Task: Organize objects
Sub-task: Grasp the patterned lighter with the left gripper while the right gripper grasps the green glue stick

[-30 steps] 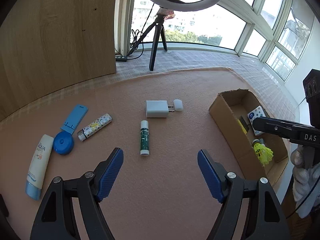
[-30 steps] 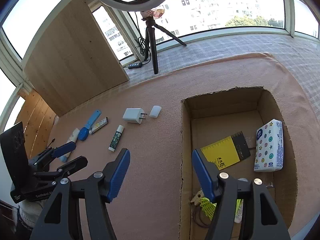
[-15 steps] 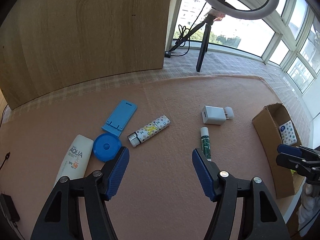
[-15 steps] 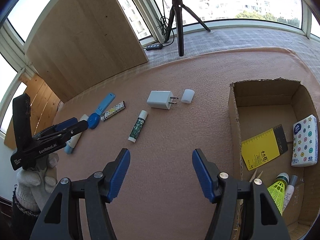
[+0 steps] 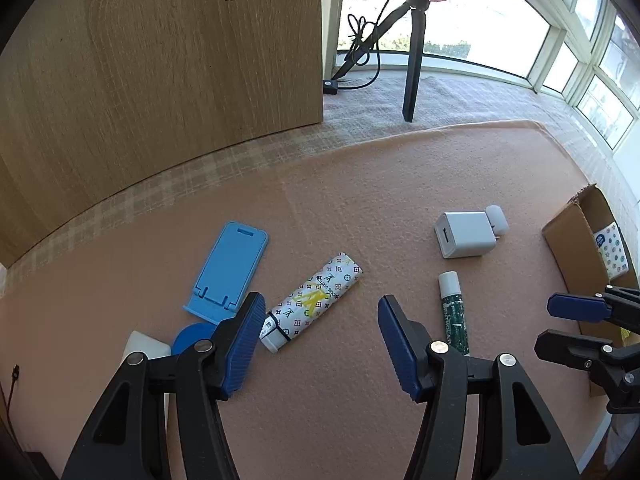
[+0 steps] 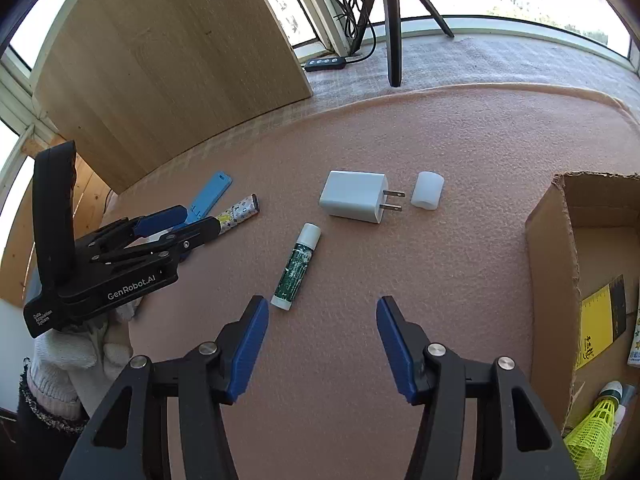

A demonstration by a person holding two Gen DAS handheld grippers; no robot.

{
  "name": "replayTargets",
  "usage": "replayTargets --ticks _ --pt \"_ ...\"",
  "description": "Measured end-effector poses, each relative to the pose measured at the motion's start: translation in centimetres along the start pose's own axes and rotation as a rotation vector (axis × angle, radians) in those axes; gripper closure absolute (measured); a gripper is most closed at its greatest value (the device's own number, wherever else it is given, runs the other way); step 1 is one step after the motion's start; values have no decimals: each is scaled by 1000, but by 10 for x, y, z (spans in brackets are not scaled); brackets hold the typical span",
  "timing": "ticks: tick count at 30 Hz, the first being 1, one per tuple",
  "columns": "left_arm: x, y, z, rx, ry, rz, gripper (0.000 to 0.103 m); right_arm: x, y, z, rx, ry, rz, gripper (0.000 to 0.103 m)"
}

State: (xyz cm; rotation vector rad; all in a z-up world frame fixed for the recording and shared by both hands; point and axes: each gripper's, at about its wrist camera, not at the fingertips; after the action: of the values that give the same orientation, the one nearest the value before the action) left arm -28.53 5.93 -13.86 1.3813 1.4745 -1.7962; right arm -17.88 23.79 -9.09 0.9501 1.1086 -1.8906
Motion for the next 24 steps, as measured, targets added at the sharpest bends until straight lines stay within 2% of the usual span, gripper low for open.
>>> replayTargets --ticks 11,15,20,24 --pt "31 -3 -1 53 3 53 41 43 -13 16 -32 37 68 62" --pt "37 -2 -2 52 -3 69 60 54 -14 20 -45 59 83 67" --pt "39 -3 -4 55 2 62 72 61 -15 27 -73 82 82 69" --pt "38 -4 -5 48 -2 53 77 68 -16 39 -128 137 74 79"
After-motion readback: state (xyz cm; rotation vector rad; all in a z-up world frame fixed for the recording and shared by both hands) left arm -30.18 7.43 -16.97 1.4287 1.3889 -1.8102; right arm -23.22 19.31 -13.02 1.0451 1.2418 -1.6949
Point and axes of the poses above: each gripper's, at about its wrist camera, not at the fingertips, and x roughly the way its jaws point, z to its left, y to its underside
